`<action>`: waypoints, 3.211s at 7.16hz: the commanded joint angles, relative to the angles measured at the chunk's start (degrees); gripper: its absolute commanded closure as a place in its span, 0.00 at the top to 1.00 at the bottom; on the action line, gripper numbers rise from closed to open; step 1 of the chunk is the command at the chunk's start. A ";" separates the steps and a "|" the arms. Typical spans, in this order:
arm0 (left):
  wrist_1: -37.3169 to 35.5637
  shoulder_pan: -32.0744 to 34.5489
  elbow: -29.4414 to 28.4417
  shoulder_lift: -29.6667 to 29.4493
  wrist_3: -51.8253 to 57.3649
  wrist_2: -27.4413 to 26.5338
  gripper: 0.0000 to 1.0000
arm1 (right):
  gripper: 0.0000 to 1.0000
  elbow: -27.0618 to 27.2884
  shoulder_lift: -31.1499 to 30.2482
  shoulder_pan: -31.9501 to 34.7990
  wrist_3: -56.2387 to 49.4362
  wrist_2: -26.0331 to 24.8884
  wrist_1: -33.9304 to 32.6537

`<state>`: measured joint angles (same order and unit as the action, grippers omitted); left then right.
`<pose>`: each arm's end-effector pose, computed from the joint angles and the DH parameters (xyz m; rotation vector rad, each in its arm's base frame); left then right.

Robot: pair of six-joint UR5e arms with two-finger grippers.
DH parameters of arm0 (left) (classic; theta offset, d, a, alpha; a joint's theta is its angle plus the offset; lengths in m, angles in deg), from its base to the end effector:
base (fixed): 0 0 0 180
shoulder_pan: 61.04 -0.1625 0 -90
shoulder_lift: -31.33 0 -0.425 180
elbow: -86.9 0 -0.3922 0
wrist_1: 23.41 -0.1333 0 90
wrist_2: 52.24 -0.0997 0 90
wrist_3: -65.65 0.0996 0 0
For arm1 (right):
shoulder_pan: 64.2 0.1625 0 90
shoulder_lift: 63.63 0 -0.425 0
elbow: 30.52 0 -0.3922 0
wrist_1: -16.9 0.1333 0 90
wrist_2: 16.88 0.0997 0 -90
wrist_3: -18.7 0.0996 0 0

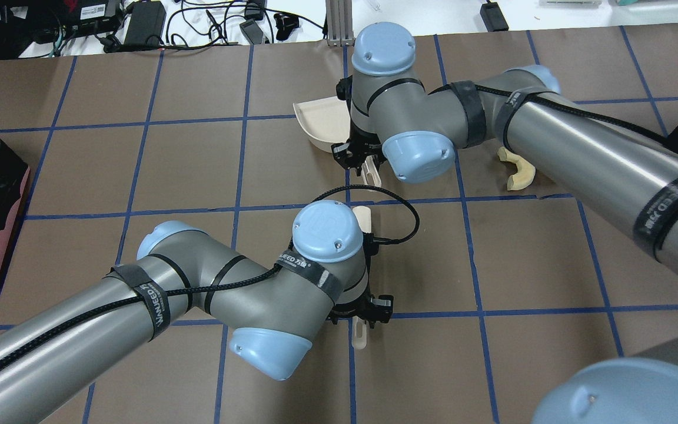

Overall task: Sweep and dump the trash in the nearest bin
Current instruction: 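Lift the dustpan with the right gripper and carry it beyond the trash pile, then move the brush with the left gripper toward the trash pile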

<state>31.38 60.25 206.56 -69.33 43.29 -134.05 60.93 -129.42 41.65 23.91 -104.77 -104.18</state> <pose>-0.3692 -0.3235 0.2193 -0.2275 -3.0380 -0.2197 0.3056 -0.5749 0.2906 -0.2887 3.0717 -0.1332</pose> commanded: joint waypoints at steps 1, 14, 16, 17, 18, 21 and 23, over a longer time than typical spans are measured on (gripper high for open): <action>0.05 0.00 -0.12 -0.07 -0.57 0.25 0.38 | 0.06 -2.06 -2.41 -6.76 -10.06 0.00 4.51; 10.57 -4.84 -39.95 -18.83 -12.40 -0.38 0.00 | 0.00 -7.96 -4.62 -45.54 -108.06 -11.60 12.71; 14.56 -2.04 -50.81 -26.75 -18.73 2.53 0.00 | 0.00 -7.96 -4.09 -50.19 -116.70 -11.78 11.40; 13.34 -0.19 -53.27 -29.66 -21.72 2.71 0.00 | 0.00 -7.61 -3.13 -50.39 -119.44 -12.21 7.47; 13.24 1.39 -56.26 -32.38 -24.36 3.75 0.00 | 0.00 -7.26 -1.38 -50.39 -118.94 -15.44 5.17; 12.80 4.82 -59.45 -36.18 -30.70 4.03 0.00 | 0.00 -5.68 0.31 -50.39 -115.97 -17.49 1.90; 11.66 6.23 -59.54 -37.06 -33.52 4.12 0.00 | 0.00 -4.01 0.31 -50.30 -112.97 -18.72 2.08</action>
<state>43.50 65.51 147.16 -105.80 11.59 -129.98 55.89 -129.16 -8.73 -90.45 -123.05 -101.95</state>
